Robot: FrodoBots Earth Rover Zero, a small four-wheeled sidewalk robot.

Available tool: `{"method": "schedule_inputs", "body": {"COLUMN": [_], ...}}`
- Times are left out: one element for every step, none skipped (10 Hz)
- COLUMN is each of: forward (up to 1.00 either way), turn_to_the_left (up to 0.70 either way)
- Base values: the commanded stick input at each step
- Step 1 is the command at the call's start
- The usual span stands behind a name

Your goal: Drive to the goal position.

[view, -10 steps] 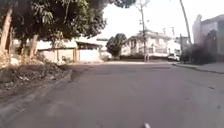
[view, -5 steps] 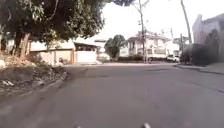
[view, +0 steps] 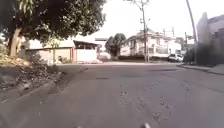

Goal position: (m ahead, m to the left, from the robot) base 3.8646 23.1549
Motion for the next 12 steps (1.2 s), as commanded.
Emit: {"method": "schedule_inputs", "body": {"forward": [1.00,1.00,1.00,1.00,1.00,1.00,1.00,1.00,1.00,1.00,1.00,1.00], "turn_to_the_left": [0.00,0.27,0.40,0.14,0.00,0.00,0.00,0.00,0.00,0.00,0.00,0.00]}}
